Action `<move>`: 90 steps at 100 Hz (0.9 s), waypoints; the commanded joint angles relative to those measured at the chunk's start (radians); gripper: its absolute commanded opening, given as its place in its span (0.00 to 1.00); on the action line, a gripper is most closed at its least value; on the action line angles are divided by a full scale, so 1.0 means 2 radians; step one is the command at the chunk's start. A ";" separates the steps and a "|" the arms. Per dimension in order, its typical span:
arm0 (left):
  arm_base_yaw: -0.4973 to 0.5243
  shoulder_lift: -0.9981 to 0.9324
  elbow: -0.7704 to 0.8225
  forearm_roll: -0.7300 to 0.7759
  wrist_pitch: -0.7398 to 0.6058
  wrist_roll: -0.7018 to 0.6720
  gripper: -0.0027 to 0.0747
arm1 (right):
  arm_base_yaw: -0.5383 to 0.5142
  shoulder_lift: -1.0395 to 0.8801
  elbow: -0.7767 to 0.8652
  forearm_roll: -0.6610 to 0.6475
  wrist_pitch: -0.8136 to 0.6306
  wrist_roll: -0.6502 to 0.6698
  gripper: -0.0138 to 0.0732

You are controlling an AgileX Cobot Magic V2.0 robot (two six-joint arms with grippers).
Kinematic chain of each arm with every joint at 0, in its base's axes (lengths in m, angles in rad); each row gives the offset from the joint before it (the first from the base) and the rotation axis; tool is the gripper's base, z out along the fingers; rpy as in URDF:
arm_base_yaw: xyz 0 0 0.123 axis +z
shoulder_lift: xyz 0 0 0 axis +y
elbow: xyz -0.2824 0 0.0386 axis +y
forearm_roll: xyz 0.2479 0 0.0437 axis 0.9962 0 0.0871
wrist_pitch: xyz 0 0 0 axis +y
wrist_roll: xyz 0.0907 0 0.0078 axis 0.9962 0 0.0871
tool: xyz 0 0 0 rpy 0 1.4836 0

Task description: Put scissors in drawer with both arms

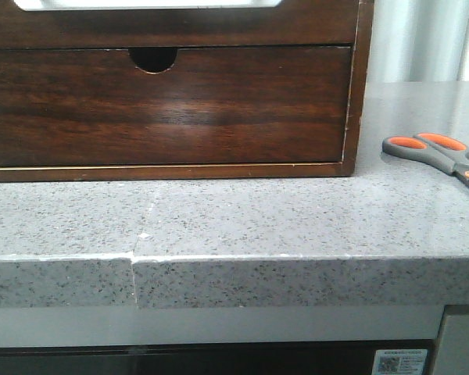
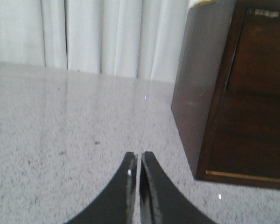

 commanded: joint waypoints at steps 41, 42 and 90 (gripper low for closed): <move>-0.001 -0.015 0.009 -0.008 -0.086 0.001 0.01 | -0.004 -0.008 0.014 -0.005 -0.144 -0.001 0.11; -0.001 -0.015 0.009 -0.008 -0.086 0.001 0.01 | -0.004 -0.008 0.014 -0.005 -0.144 -0.001 0.11; -0.001 -0.006 -0.033 -0.049 -0.040 0.001 0.01 | -0.004 -0.003 -0.042 0.024 -0.029 -0.001 0.11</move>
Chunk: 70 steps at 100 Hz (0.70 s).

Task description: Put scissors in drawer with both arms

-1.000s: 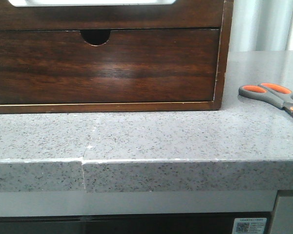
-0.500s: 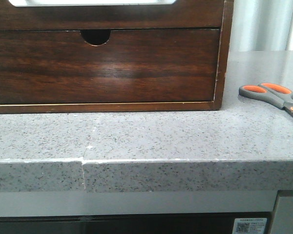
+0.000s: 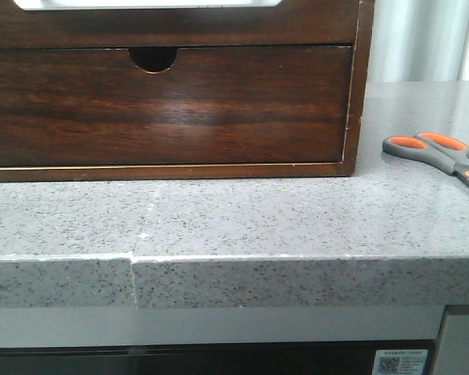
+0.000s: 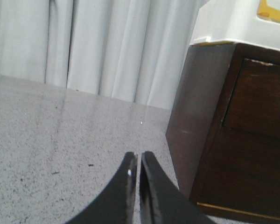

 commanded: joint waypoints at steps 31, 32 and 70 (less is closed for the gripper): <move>-0.001 0.060 -0.121 0.022 0.056 0.001 0.01 | -0.004 0.063 -0.089 -0.006 -0.002 -0.001 0.11; -0.001 0.063 -0.123 0.026 0.056 0.001 0.01 | -0.004 0.069 -0.093 -0.006 -0.002 -0.001 0.11; -0.001 0.080 -0.147 0.071 0.048 0.001 0.01 | -0.004 0.157 -0.137 -0.004 0.013 -0.001 0.11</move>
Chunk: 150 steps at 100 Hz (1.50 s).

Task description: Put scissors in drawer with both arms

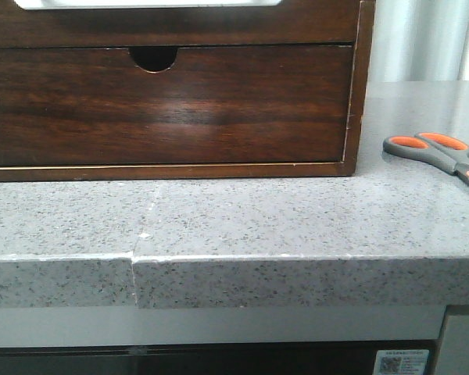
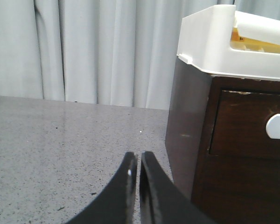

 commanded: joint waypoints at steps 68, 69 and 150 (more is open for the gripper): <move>-0.013 0.010 -0.017 -0.021 -0.062 0.001 0.18 | -0.004 0.009 -0.014 -0.004 -0.027 -0.001 0.11; -0.013 0.010 -0.017 -0.021 -0.063 0.001 0.19 | -0.004 0.009 -0.014 -0.004 -0.027 -0.001 0.11; -0.033 0.037 -0.021 0.106 -0.140 0.001 0.44 | -0.004 0.009 -0.014 -0.004 -0.027 -0.001 0.11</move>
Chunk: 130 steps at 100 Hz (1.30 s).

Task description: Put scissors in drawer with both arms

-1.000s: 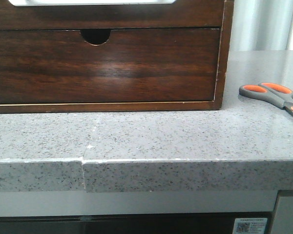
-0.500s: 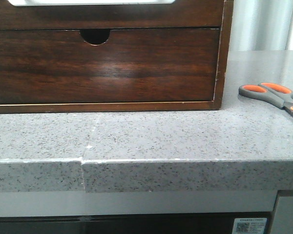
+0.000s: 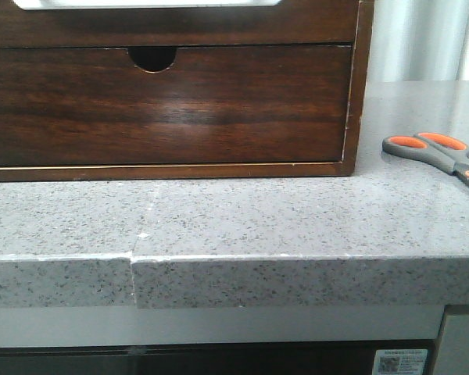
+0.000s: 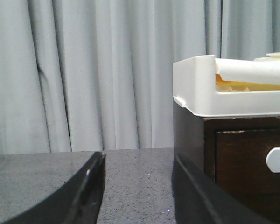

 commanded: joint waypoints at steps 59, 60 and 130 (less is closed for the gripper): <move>-0.125 0.191 -0.066 0.322 -0.161 0.001 0.44 | -0.004 0.008 -0.014 -0.004 -0.034 -0.001 0.11; -0.126 0.195 -0.068 0.326 -0.161 0.001 0.44 | -0.004 0.008 -0.014 -0.004 -0.034 -0.001 0.11; -0.202 0.389 -0.166 0.486 -0.155 0.003 0.44 | -0.004 0.008 -0.014 -0.004 -0.034 -0.001 0.11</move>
